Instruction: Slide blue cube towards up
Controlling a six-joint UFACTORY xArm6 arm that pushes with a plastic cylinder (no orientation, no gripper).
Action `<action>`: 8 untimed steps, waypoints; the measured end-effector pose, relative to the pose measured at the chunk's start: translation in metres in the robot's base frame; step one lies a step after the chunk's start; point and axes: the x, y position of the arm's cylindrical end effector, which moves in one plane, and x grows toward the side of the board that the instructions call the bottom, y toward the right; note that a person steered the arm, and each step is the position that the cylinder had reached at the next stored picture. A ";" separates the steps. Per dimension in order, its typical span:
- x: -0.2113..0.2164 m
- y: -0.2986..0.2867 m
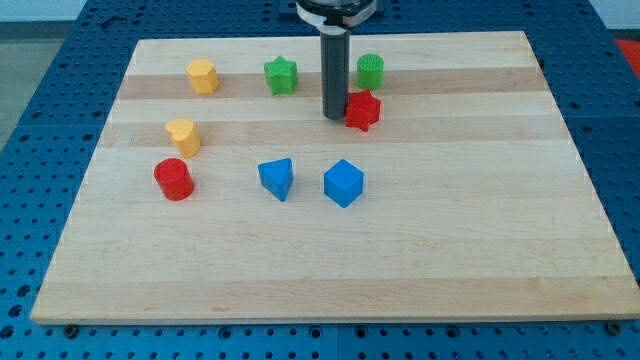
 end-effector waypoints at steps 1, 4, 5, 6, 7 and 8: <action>0.029 -0.008; 0.116 0.090; 0.163 0.071; 0.176 0.018; 0.165 -0.018; 0.143 -0.019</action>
